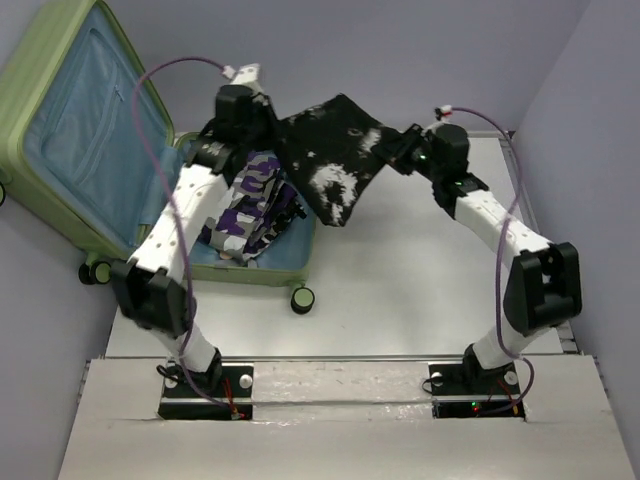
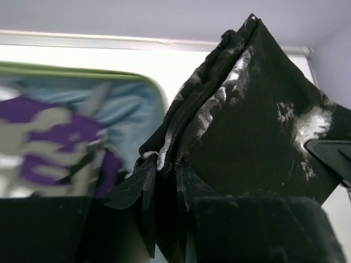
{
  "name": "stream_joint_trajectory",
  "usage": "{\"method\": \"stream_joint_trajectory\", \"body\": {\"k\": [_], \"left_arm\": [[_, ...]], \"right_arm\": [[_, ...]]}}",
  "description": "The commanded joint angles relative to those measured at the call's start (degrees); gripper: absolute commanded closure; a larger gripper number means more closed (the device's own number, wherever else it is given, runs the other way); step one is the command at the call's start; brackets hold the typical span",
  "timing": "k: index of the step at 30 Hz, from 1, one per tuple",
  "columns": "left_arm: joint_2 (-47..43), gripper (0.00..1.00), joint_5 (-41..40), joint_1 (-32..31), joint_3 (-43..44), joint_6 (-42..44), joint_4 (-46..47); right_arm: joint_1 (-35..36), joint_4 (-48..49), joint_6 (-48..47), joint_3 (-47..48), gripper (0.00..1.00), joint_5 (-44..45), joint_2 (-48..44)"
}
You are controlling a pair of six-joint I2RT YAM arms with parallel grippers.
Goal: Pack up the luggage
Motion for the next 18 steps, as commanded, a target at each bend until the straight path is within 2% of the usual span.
{"method": "stream_joint_trajectory", "body": {"k": [1,2,3,4,5,6,7,9,10,12,14,16,18], "left_arm": [[-14.1,0.94,-12.1,8.8,-11.4,0.1,4.2],[-17.3,0.88,-13.1,12.4,-13.9,-0.2,4.1],[-18.7,0.73,-14.8,14.5,-18.0,-0.3,3.9],[-21.1,0.55,-15.9,18.2,-19.9,-0.8,2.9],[-22.2,0.22,-16.6,20.1,-21.8,-0.8,2.7],[-23.2,0.13,-16.7,21.8,-23.5,-0.6,2.3],[-24.4,0.07,-18.5,22.8,-25.4,-0.6,1.5],[-29.6,0.01,-20.4,22.8,-27.1,0.0,0.3],[-31.7,0.01,-20.4,22.8,-28.8,0.0,-0.2],[-38.1,0.01,-20.8,22.8,-29.7,0.3,-1.9],[-42.3,0.01,-24.4,22.8,-30.6,0.3,-5.7],[-51.9,0.03,-29.7,22.8,-33.2,-0.3,-8.7],[-56.5,0.04,-33.4,22.8,-35.9,-1.1,-9.8]], "right_arm": [[8.9,0.1,-0.7,9.9,0.93,0.0,8.8],[12.2,0.0,-0.6,14.6,0.93,-0.8,11.3],[13.8,-0.5,-0.8,17.3,0.85,-2.2,16.9],[16.8,-1.5,-0.8,23.7,0.73,-2.6,20.1],[18.1,-3.1,-2.4,27.8,0.62,-3.5,23.4],[19.4,-5.4,-3.6,32.4,0.49,-5.1,26.9],[20.3,-12.2,-5.0,37.2,0.24,-6.6,30.4],[21.7,-18.2,-9.6,49.4,0.09,-6.2,38.4],[21.7,-22.4,-10.4,52.1,0.04,-5.5,41.6],[21.7,-25.1,-12.5,54.9,0.04,-4.7,42.5],[21.7,-25.3,-13.9,52.7,0.03,-2.6,41.2],[21.7,-24.9,-16.0,49.4,0.03,-2.4,38.5],[21.7,-24.0,-16.3,46.8,0.04,-2.4,36.3]]}}
